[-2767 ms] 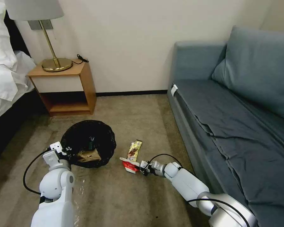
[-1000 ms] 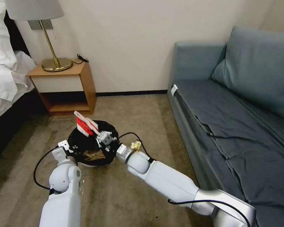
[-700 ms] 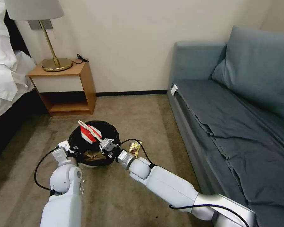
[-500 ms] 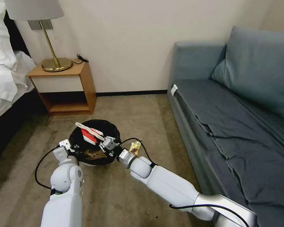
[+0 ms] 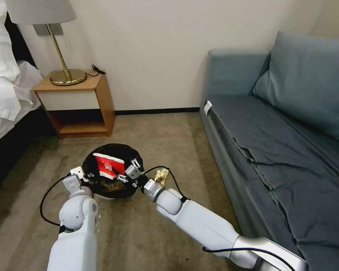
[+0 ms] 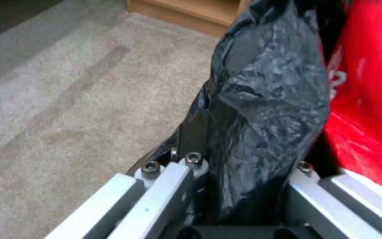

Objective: Pick up the trash bin, then pick up the garbage on the floor and place it into the trash bin.

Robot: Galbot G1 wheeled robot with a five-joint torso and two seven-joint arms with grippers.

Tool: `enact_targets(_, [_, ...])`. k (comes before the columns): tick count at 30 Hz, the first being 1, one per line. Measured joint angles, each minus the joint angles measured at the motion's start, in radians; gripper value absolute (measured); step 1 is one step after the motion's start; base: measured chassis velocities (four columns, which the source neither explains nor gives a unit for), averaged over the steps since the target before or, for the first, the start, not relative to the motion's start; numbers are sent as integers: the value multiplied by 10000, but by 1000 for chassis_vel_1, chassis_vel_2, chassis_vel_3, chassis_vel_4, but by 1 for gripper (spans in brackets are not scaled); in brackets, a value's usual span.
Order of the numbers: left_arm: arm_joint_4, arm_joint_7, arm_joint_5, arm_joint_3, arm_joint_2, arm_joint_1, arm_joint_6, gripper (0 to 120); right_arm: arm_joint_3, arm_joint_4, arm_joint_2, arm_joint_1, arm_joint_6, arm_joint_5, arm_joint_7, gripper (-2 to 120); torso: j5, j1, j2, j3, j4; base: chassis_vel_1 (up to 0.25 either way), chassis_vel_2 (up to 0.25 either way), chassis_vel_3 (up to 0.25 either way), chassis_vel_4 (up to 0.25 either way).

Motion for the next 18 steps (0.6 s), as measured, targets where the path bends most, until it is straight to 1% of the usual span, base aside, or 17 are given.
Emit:
enact_targets(2, [23,1,-23,-46,75,-32,0,2,153,25,-41,-59,0,-19,-1,98,0,0,0,0,0,0,0,0,0])
enact_targets(7, [41,3,-76,-89,126,-32,1,2,269,28,-69,-184,18,-124,-9,100,-1,0,0,1,0,0,0,0,0])
enact_targets(16, [-32,7,-99,-78,111,-11,0,2,416,25,102,-285,35,-192,-3,100,0,0,0,0,1,0,0,0,0])
enact_targets(18, [-35,7,-115,-87,123,5,0,2,697,62,148,-338,38,-181,26,100,-1,0,0,0,1,0,0,0,0])
